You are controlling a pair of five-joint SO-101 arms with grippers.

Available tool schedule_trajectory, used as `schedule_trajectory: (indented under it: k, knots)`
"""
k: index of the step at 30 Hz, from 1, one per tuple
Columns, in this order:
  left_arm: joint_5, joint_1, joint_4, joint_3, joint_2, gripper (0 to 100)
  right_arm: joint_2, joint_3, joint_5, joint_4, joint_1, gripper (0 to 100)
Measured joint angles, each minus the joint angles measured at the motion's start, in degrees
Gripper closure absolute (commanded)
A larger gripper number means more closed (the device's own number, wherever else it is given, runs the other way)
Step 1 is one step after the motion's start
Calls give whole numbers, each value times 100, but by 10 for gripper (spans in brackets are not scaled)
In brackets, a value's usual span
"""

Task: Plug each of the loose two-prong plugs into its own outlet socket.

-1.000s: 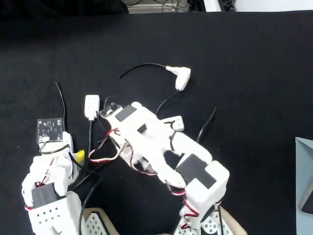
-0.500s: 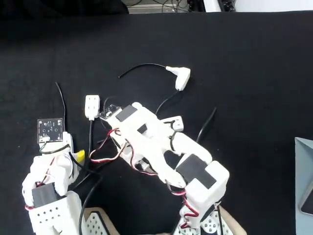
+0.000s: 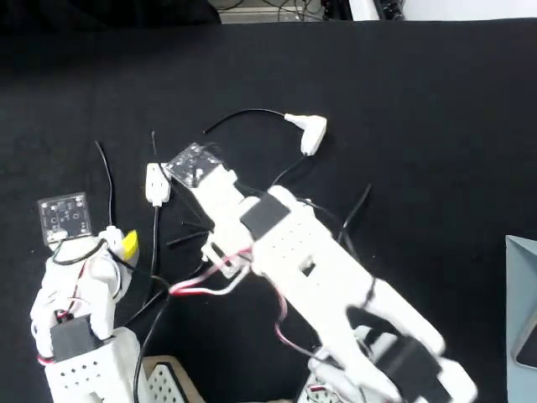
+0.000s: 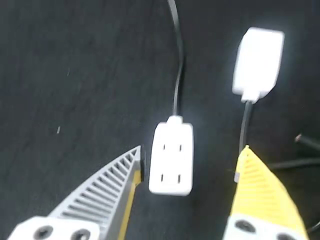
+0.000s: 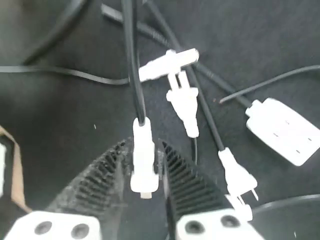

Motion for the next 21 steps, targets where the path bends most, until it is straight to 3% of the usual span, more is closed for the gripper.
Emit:
schedule_trajectory:
  k: [11,17,21]
  knots:
    - [264,1178,-765,-18,0,704,-2242,1327,-35,-949,-237,987]
    - [308,2004,-730,-404,0,704,-2532,1600,-35,-1002,-589,987]
    - [308,2620,-229,-1037,0,704,-2523,1609,-53,-1002,-615,987]
